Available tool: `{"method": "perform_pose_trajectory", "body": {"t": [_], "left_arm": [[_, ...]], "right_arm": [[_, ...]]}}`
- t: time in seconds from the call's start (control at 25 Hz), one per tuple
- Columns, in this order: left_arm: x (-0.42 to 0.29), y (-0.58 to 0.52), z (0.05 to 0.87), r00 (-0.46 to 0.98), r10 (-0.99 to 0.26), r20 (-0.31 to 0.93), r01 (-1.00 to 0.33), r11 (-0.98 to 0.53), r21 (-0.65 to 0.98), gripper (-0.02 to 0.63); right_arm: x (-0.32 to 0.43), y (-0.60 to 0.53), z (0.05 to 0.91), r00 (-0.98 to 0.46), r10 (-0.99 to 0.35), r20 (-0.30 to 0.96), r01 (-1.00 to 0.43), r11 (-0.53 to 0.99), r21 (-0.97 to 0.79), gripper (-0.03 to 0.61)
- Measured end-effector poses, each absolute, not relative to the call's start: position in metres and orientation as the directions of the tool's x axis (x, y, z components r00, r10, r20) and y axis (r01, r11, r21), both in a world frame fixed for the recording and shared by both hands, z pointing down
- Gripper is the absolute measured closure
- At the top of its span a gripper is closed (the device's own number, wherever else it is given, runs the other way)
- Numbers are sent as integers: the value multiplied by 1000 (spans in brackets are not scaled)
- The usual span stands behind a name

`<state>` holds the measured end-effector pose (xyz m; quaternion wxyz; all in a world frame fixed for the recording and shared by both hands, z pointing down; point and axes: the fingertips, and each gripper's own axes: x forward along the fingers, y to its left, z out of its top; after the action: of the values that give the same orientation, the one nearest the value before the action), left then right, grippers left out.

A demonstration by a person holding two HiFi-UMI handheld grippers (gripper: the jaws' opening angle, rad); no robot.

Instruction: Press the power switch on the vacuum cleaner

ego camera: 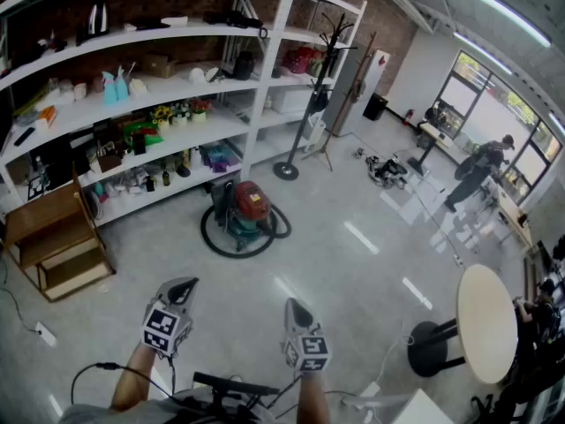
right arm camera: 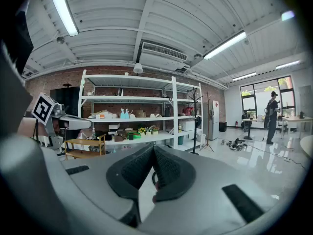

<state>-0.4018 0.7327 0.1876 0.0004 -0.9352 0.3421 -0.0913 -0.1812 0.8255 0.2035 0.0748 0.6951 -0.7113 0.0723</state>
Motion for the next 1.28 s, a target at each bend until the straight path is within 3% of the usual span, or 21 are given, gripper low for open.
{"method": "perform_pose_trajectory", "body": {"t": [1.28], "left_arm": [[-312,727,206,722,-661,204,-658,-748,-92,607]], "right_arm": [[-108,815,224,-81,-981,178,-994,68,-80,566]]}}
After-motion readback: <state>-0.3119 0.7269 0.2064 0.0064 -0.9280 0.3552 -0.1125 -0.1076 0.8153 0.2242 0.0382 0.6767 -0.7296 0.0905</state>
